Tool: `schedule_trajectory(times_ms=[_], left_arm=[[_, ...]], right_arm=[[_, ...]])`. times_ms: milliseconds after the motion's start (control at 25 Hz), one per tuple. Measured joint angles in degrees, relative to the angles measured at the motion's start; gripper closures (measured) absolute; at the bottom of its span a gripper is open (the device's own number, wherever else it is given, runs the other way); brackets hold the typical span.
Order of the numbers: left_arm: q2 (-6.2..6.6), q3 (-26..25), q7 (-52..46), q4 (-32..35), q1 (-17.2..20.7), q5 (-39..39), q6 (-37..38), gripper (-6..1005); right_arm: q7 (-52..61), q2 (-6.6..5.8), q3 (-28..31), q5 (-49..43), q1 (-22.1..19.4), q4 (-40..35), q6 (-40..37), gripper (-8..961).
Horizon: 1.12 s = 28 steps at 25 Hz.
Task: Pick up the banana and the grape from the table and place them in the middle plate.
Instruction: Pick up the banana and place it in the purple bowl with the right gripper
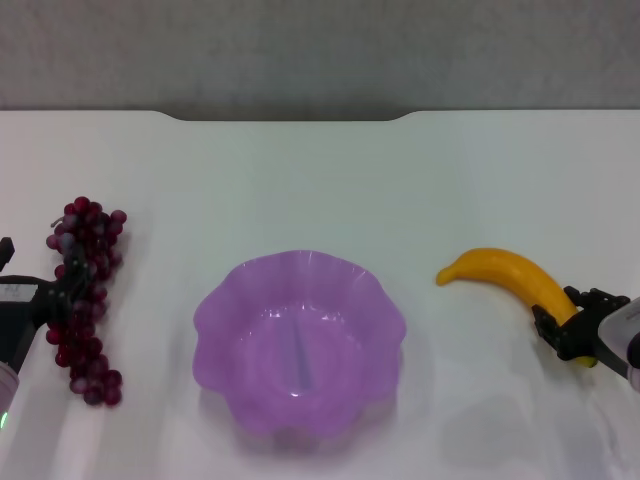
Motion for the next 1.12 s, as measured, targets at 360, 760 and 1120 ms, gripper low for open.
schedule_trajectory(times_ms=[360,760,1120], left_arm=[[0.0,0.0,0.0,0.0,0.1,0.0,0.0,115],[0.08,0.0,0.0,0.2,0.1,0.0,-0.2,115],[0.09,0.0,0.0,0.3,-0.2,0.0,-0.4,116]], right_arm=[[-3.1,-0.03,2.8,0.2,0.8,-1.0,-0.8,454],[-4.2,-0.27,6.9,0.1,0.9,-3.0,-9.6,447],[-3.6,0.1,-0.3,-0.2,1.8,-10.7,-13.9,440]])
